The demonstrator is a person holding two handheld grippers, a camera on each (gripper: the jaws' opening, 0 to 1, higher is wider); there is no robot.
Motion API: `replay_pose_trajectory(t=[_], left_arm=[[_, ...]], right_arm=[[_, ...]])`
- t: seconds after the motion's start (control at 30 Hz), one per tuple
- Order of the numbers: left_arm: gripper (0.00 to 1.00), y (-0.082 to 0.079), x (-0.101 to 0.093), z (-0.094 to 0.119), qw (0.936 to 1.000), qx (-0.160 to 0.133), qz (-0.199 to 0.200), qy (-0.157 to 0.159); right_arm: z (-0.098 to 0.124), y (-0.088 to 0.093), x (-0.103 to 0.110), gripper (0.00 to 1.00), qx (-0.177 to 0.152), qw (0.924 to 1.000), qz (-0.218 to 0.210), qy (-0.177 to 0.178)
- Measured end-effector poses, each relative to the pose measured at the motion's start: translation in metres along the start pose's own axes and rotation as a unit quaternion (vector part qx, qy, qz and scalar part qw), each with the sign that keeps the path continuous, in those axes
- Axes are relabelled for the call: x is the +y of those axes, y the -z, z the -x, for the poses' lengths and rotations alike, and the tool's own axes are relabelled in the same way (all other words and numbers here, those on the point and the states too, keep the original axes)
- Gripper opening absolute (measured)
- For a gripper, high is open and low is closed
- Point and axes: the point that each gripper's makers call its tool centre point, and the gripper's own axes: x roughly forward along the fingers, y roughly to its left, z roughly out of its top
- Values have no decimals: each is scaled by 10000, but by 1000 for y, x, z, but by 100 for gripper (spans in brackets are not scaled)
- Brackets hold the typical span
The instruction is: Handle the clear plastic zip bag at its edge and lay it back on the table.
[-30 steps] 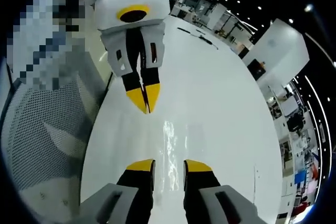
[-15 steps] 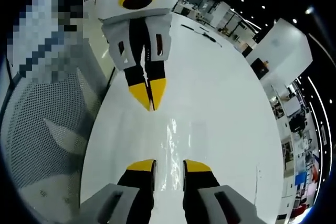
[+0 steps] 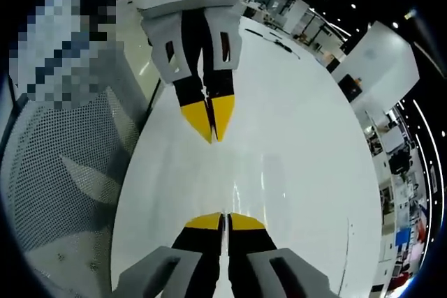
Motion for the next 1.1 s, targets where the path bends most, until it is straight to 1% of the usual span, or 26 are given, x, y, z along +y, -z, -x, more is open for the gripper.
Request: replay_pose_trajectory(t=[0.23,0.43,0.53,0.6,0.7,0.87,1.1], left_arm=[[0,-1,1,0,10000,-22,-22,-35],[0,-2,5,0,9998,-97,95,-123],[0,-2,4,1,9997,-101,197,-117],[3,-3,3,3,9995,-125,270,-88],[12,-4,3,5,9993,-144,323,-94],[13,-5,1,7,9994,-153,303,-46],[14,-18,0,11,9995,-277,152,-63]], right_arm=[[-1,1,0,0,13,10000,-33,-26],[-2,2,0,0,11,10000,-60,-22],[-2,2,-1,0,34,10000,-64,5],[-4,2,-2,0,50,10000,-84,0],[-4,4,-3,0,78,9999,-112,16],[-6,6,-6,0,119,9997,-211,64],[-6,7,-8,0,129,9996,-252,87]])
